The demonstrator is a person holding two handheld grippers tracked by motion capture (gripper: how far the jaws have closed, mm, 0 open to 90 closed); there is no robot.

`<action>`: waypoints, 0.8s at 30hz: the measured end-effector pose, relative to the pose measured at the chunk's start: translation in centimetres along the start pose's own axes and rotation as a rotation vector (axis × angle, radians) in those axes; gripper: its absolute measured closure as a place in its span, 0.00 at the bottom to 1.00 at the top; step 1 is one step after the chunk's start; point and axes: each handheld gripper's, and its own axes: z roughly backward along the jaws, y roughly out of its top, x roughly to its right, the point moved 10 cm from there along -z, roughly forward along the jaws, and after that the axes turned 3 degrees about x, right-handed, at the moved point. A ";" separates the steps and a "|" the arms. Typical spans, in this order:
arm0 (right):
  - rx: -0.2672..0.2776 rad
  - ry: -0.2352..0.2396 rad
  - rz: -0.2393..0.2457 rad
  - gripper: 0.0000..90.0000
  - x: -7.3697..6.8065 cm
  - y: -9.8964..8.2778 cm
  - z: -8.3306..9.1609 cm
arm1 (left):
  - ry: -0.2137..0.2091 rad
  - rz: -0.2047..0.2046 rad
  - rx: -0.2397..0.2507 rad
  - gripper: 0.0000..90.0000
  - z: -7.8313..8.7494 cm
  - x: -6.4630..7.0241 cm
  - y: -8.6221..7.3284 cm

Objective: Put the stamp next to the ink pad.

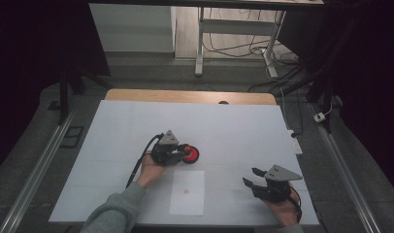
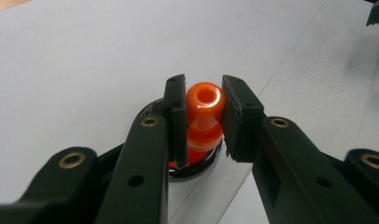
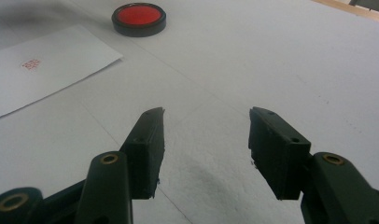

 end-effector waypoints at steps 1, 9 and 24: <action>-0.003 0.003 0.001 0.50 0.0 0.0 0.0 | 0.000 0.000 0.003 0.80 0.1 0.0 0.1; -0.010 0.002 0.006 0.50 0.0 -0.2 0.0 | 0.062 -0.007 -0.028 0.80 1.3 -1.2 -0.8; -0.009 -0.001 -0.001 0.50 0.2 -0.2 0.0 | 0.147 0.012 -0.118 0.80 -0.2 -4.0 -3.8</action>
